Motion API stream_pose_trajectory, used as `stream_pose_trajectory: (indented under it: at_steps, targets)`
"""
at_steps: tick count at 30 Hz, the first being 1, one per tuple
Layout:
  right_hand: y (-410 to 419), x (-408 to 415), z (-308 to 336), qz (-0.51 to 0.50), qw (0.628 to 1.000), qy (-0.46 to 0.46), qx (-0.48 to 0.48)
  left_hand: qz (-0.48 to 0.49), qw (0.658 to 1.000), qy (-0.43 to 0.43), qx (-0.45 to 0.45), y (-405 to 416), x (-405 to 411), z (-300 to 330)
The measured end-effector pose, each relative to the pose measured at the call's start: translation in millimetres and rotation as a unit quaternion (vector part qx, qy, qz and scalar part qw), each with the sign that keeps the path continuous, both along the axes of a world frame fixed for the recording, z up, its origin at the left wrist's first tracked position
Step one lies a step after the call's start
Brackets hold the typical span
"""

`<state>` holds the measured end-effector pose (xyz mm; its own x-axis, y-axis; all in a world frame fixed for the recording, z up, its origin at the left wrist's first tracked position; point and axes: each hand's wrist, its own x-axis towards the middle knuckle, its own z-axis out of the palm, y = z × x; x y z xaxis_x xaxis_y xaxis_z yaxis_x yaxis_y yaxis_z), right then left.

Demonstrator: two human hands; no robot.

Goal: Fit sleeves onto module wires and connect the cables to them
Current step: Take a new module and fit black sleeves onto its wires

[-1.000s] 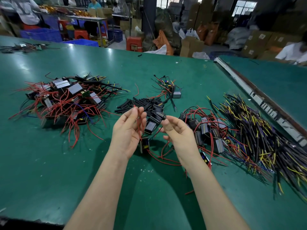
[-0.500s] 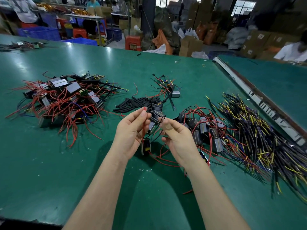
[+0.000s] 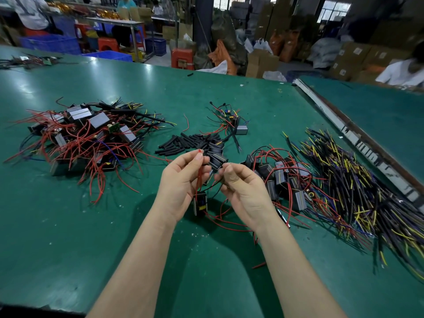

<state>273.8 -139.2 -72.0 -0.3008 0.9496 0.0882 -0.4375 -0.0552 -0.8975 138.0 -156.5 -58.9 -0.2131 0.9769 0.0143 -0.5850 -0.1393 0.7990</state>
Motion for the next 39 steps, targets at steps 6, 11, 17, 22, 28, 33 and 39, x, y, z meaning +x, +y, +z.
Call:
stream_pose_trajectory:
  at_steps: [6,11,17,22,28,33,39]
  targets:
    - [-0.1,-4.0,-3.8,-0.08,0.996,-0.032,-0.004,0.031,0.981,0.191,0.032,-3.0,10.4,-4.7]
    - [-2.3,-4.1,-7.7,-0.146,0.983,-0.107,0.037,0.108,0.942,0.312,0.058,-5.7,15.4,-10.8]
    - [3.7,-7.9,-0.2,-0.143,0.968,-0.195,0.061,0.217,0.894,0.391,0.033,0.2,8.5,-18.5]
    - [29.5,-17.5,26.1,-0.199,0.914,-0.326,0.139,0.266,0.858,0.439,-0.012,8.4,5.8,-25.9]
    - [101.2,-53.7,51.6,-0.076,0.715,-0.655,0.233,0.304,0.81,0.502,0.002,8.2,11.4,-29.4]
    - [142.5,-73.9,35.5,0.027,0.445,-0.81,0.38,0.305,0.827,0.472,-0.005,8.1,8.6,-29.3]
    - [155.2,-74.9,24.6,0.049,0.386,-0.797,0.462,0.243,0.885,0.397,-0.033,7.1,4.7,-29.2]
